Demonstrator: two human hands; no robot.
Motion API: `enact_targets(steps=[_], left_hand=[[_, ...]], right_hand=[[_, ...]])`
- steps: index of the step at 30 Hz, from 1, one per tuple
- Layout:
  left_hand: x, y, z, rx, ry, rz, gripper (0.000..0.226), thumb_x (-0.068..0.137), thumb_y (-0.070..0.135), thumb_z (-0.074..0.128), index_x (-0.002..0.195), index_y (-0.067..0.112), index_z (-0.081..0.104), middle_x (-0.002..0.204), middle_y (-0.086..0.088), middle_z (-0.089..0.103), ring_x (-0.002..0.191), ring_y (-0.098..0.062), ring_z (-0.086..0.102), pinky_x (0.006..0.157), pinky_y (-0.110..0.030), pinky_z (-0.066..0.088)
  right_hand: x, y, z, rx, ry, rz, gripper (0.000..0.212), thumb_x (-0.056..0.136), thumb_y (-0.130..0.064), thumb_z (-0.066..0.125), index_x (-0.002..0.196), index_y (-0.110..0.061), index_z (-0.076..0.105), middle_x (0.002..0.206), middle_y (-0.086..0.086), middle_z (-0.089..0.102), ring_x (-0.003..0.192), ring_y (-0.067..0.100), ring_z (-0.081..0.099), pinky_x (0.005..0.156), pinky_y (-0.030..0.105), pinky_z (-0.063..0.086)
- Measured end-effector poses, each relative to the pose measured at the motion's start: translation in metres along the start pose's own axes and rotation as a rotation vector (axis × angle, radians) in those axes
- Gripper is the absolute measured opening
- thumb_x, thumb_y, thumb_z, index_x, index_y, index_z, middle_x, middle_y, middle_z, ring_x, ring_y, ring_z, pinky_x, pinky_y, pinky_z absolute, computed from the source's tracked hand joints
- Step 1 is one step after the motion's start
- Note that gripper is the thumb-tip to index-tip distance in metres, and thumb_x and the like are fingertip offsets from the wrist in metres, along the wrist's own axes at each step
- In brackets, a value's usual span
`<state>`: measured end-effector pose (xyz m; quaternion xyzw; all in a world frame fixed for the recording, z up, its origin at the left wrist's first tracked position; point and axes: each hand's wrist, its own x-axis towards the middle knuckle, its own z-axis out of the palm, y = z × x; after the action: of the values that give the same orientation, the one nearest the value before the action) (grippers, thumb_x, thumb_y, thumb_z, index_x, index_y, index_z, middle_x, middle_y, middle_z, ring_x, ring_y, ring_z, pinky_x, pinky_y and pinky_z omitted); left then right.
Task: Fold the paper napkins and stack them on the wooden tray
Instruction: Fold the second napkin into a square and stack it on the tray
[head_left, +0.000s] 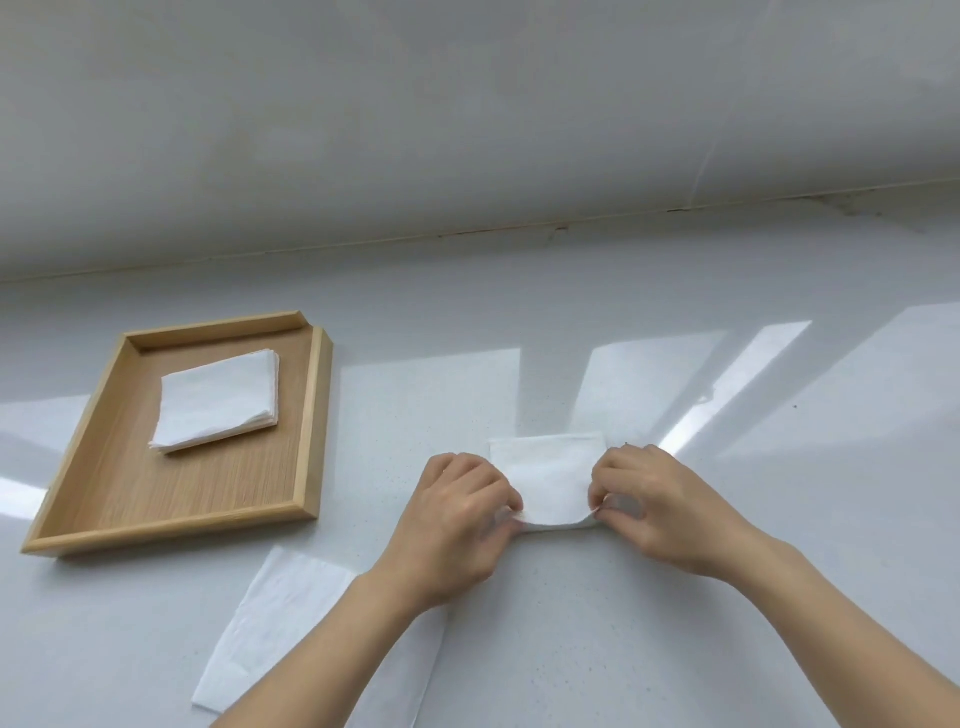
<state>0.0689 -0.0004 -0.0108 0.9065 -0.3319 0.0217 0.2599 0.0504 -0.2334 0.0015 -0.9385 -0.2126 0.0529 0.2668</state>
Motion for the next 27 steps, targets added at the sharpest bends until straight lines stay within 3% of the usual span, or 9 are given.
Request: enact_targets(steps=[4, 7, 9, 11, 16, 22, 25, 27], left_hand=[[-0.003, 0.004, -0.003, -0.078, 0.015, -0.084, 0.031, 0.080, 0.050, 0.052, 0.087, 0.022, 0.063, 0.084, 0.011, 0.063, 0.091, -0.006, 0.049, 0.087, -0.022, 0.028], [0.012, 0.000, -0.002, -0.102, 0.127, -0.259, 0.031, 0.083, 0.045, 0.047, 0.081, 0.018, 0.063, 0.077, 0.006, 0.065, 0.079, -0.015, 0.055, 0.079, -0.026, 0.033], [0.026, -0.006, -0.001, -0.051, 0.165, -0.345, 0.022, 0.085, 0.036, 0.055, 0.081, 0.015, 0.063, 0.079, 0.002, 0.066, 0.079, -0.020, 0.055, 0.076, -0.029, 0.033], [0.038, -0.011, 0.001, -0.033, 0.176, -0.427, 0.015, 0.085, 0.029, 0.063, 0.086, 0.014, 0.063, 0.087, 0.000, 0.063, 0.087, -0.022, 0.052, 0.075, -0.027, 0.027], [0.052, -0.018, 0.003, -0.108, 0.037, -0.684, 0.025, 0.079, 0.038, 0.067, 0.096, 0.021, 0.062, 0.100, 0.007, 0.044, 0.106, -0.017, 0.037, 0.083, -0.024, 0.020], [0.049, -0.015, 0.008, -0.124, 0.078, -0.634, 0.011, 0.079, 0.031, 0.069, 0.076, 0.020, 0.065, 0.095, 0.008, 0.043, 0.104, -0.015, 0.035, 0.078, -0.021, 0.013], [0.038, -0.015, 0.014, -0.086, 0.268, -0.508, 0.013, 0.077, 0.027, 0.070, 0.074, 0.016, 0.065, 0.091, 0.007, 0.049, 0.098, -0.017, 0.041, 0.076, -0.022, 0.015], [0.030, -0.012, 0.013, -0.105, 0.352, -0.413, 0.018, 0.075, 0.032, 0.065, 0.072, 0.015, 0.064, 0.089, 0.008, 0.052, 0.095, -0.014, 0.042, 0.081, -0.017, 0.018]], right_hand=[[-0.001, 0.002, 0.000, -0.011, -0.035, 0.018, 0.028, 0.075, -0.047, 0.052, 0.078, -0.021, 0.062, 0.079, -0.010, 0.057, 0.074, 0.004, 0.040, 0.078, 0.010, 0.024], [-0.001, 0.002, 0.001, -0.007, -0.040, 0.026, 0.031, 0.076, -0.051, 0.049, 0.079, -0.023, 0.062, 0.082, -0.015, 0.049, 0.075, 0.000, 0.035, 0.081, 0.007, 0.022], [-0.001, 0.002, 0.003, -0.010, -0.044, 0.033, 0.033, 0.075, -0.052, 0.048, 0.080, -0.023, 0.062, 0.083, -0.016, 0.046, 0.075, 0.000, 0.033, 0.081, 0.009, 0.024], [0.000, 0.001, 0.003, -0.021, -0.046, 0.040, 0.037, 0.074, -0.054, 0.045, 0.083, -0.022, 0.061, 0.084, -0.015, 0.046, 0.077, 0.003, 0.036, 0.078, 0.013, 0.028], [-0.002, 0.000, 0.001, -0.005, -0.070, 0.050, 0.042, 0.073, -0.057, 0.041, 0.089, -0.023, 0.060, 0.088, -0.016, 0.044, 0.080, 0.005, 0.036, 0.079, 0.013, 0.027], [-0.001, 0.001, 0.002, 0.073, -0.034, 0.076, 0.043, 0.074, -0.056, 0.042, 0.089, -0.020, 0.061, 0.084, -0.019, 0.045, 0.082, 0.002, 0.041, 0.081, 0.018, 0.032], [0.000, 0.001, 0.008, 0.093, 0.150, 0.128, 0.037, 0.079, -0.048, 0.049, 0.093, -0.016, 0.061, 0.090, -0.010, 0.056, 0.086, 0.010, 0.051, 0.080, 0.027, 0.040], [0.001, 0.000, 0.013, 0.136, 0.321, 0.232, 0.037, 0.081, -0.038, 0.059, 0.108, -0.014, 0.057, 0.103, -0.005, 0.056, 0.096, 0.012, 0.051, 0.087, 0.031, 0.042]])
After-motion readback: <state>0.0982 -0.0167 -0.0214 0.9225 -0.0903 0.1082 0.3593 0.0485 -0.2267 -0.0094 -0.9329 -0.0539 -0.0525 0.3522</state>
